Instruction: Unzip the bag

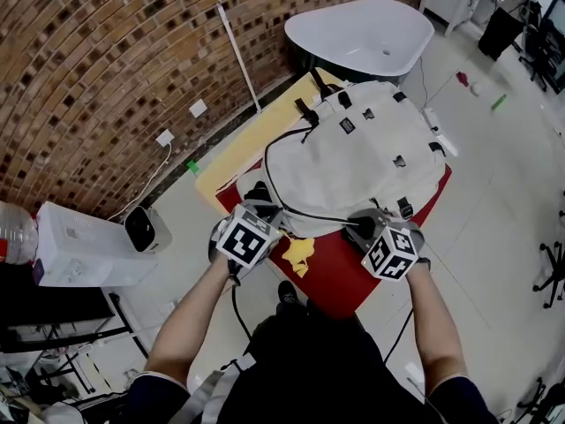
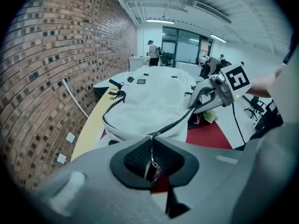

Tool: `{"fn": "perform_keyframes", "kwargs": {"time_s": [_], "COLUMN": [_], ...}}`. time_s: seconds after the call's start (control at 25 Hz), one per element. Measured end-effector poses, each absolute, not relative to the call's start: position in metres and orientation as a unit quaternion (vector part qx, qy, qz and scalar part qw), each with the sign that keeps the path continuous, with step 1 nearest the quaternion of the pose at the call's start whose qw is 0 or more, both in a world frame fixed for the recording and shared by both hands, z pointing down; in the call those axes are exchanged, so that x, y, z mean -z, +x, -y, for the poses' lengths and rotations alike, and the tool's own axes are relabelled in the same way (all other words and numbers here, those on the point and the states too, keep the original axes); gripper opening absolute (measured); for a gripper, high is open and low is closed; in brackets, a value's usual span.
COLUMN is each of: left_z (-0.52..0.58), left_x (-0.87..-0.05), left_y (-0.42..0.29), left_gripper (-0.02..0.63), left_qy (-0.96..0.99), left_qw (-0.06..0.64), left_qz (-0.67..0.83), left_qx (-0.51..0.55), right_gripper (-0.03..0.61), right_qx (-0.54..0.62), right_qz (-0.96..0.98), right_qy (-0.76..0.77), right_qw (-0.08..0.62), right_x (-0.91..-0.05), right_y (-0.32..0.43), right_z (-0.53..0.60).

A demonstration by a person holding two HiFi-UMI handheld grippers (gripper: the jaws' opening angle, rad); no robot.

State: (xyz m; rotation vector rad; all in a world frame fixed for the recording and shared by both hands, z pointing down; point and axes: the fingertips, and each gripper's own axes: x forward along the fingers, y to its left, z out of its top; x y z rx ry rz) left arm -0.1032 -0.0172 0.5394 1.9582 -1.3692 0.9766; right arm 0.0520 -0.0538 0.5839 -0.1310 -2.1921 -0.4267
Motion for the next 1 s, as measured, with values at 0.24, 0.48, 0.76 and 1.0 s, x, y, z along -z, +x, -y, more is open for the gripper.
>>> {"fn": "perform_keyframes", "kwargs": {"time_s": [0.24, 0.48, 0.76, 1.0], "left_z": [0.035, 0.041, 0.037, 0.04], "left_x": [-0.539, -0.548, -0.549, -0.557], "left_y": [-0.125, -0.14, -0.133, -0.135], "left_gripper": [0.028, 0.025, 0.021, 0.023], "left_qy": [0.714, 0.731, 0.778, 0.79], "left_qw": [0.264, 0.271, 0.272, 0.267], "left_qz": [0.501, 0.476, 0.412, 0.375], "left_qx": [-0.412, -0.408, -0.388, -0.404], "right_gripper": [0.036, 0.069, 0.158, 0.071], "right_qx": [0.162, 0.097, 0.006, -0.038], "right_qz": [0.892, 0.895, 0.936, 0.919], "right_qy": [-0.056, -0.04, 0.002, -0.005], "right_qw": [0.419, 0.433, 0.352, 0.391], "right_x": [-0.582, -0.578, -0.534, -0.561], "right_y": [0.055, 0.048, -0.049, -0.096], "right_z": [0.053, 0.05, 0.019, 0.013]}}
